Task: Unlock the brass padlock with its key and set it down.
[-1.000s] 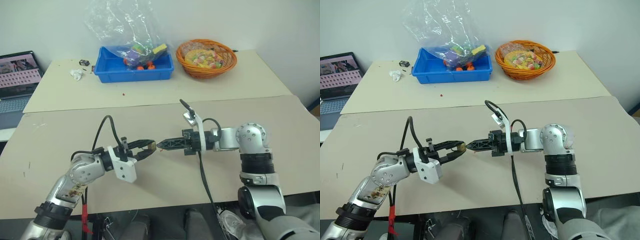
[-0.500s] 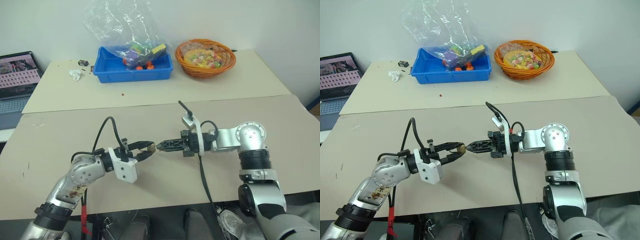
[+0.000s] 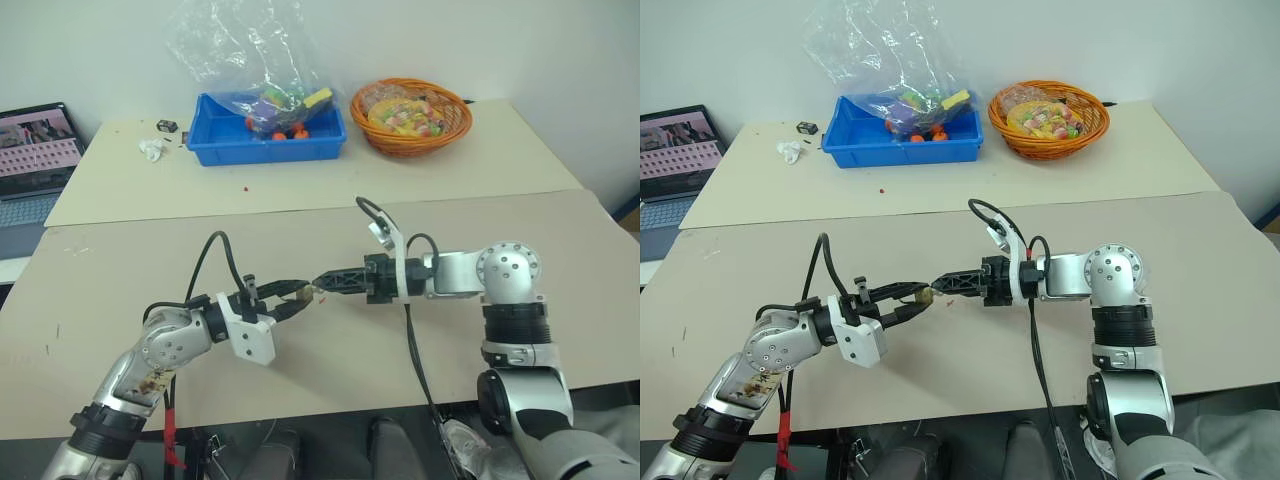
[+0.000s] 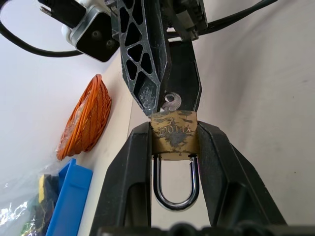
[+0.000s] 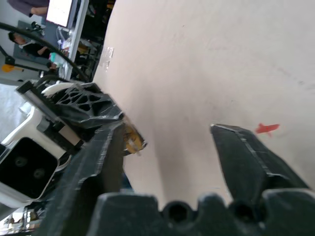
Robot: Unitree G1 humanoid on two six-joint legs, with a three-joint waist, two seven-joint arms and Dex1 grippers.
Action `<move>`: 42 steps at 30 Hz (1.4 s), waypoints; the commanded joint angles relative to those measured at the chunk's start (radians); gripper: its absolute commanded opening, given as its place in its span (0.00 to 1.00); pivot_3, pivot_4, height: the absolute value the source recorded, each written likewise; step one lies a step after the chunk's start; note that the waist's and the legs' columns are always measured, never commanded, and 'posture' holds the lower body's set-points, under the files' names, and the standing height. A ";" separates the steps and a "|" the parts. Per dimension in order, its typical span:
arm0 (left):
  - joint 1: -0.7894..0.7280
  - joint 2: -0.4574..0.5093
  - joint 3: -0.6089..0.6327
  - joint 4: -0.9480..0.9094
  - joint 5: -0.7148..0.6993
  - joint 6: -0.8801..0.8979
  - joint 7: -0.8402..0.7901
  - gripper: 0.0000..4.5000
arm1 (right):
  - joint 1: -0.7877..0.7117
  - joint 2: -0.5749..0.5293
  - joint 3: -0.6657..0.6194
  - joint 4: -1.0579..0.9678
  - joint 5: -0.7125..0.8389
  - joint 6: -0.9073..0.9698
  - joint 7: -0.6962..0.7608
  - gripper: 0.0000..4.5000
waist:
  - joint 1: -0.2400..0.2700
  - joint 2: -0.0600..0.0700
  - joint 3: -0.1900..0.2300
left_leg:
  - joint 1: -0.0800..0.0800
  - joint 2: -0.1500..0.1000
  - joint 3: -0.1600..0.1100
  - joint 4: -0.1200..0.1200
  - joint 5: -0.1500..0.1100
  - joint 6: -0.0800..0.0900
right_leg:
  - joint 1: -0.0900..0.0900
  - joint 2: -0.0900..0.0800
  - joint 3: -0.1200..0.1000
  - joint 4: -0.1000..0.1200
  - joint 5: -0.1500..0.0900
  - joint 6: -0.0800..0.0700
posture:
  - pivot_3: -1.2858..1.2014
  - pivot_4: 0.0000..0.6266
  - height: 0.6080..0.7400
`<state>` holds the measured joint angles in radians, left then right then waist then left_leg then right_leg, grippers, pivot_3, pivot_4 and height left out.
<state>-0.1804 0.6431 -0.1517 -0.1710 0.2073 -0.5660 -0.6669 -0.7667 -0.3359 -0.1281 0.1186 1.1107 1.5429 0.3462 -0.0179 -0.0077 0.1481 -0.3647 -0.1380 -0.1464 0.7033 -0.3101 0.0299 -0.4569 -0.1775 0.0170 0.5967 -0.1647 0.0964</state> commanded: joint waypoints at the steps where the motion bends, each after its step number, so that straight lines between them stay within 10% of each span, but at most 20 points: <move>1: -0.009 0.000 0.010 -0.040 -0.021 -0.018 0.016 0.18 | 0.000 -0.024 -0.027 -0.039 0.007 -0.029 0.077 0.75 | 0.000 0.000 0.000 | 0.000 0.000 0.000 0.000 0.000 0.000 | 0.000 0.000 0.000 0.000 0.000 0.000 | 0.52 0.24 1.00; 42: 0.005 0.009 0.017 -0.057 -0.029 -0.010 0.012 0.18 | 0.017 0.023 0.077 -0.128 -0.098 -0.041 0.242 0.75 | 0.000 0.000 0.000 | 0.000 0.000 0.000 0.000 0.000 0.000 | 0.000 0.000 0.000 0.000 0.000 0.000 | 0.52 0.24 1.00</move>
<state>-0.1794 0.6434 -0.1515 -0.1833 0.1966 -0.5669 -0.6670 -0.7520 -0.3114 -0.0465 0.0297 1.0031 1.5035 0.5675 -0.0179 -0.0077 0.1481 -0.3646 -0.1381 -0.1462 0.7037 -0.3100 0.0298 -0.4571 -0.1775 0.0170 0.5966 -0.1647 0.0964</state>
